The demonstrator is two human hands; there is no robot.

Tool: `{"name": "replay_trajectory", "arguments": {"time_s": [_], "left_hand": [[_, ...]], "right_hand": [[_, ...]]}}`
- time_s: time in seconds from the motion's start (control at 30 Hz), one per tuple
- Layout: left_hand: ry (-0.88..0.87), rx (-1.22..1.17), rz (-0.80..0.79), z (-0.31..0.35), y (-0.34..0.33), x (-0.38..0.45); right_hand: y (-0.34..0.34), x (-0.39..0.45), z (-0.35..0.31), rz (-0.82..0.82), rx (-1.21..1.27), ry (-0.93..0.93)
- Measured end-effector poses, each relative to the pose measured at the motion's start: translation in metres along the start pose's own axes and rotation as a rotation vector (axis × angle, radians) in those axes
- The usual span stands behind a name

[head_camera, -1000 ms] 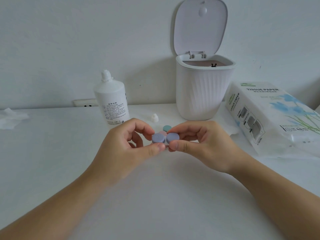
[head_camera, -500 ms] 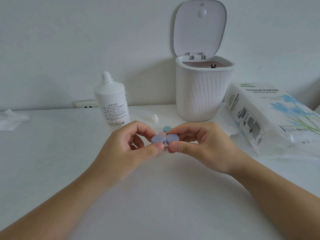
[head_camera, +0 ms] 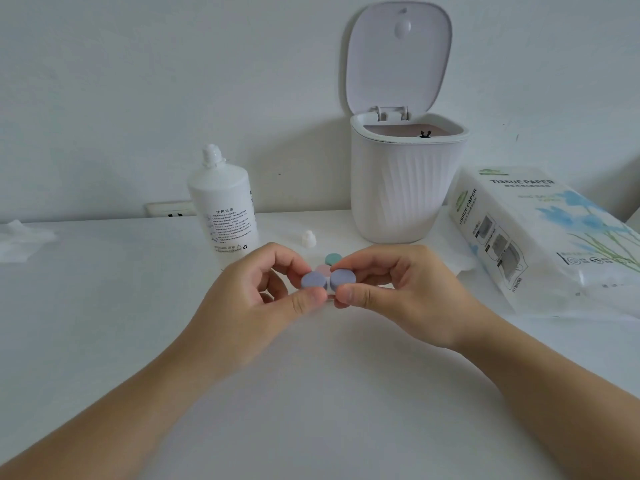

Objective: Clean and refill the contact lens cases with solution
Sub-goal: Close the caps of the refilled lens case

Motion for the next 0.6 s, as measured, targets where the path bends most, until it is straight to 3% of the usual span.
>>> {"name": "replay_trajectory", "arguments": {"time_s": [0.17,0.4,0.6], "left_hand": [[-0.019,-0.007,-0.203,0.004,-0.015,-0.001],[-0.031,0.017,0.013,0.003,-0.001,0.0],[-0.03,0.025,-0.144,0.004,-0.009,-0.001]], "right_hand": [[0.001,-0.001,-0.005,0.011,0.034,0.021],[0.0,-0.002,-0.001,0.009,0.02,-0.008],[0.001,-0.002,-0.006,0.022,0.043,0.02]]}}
Point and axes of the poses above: each hand's wrist, its own x-axis towards the middle knuckle, its own y-axis out of the back of the hand, z = x × y, the point moved 10 cm from there along x, towards the middle knuckle, and after that the axes turned 14 degrees about -z, right-handed, at the moved point
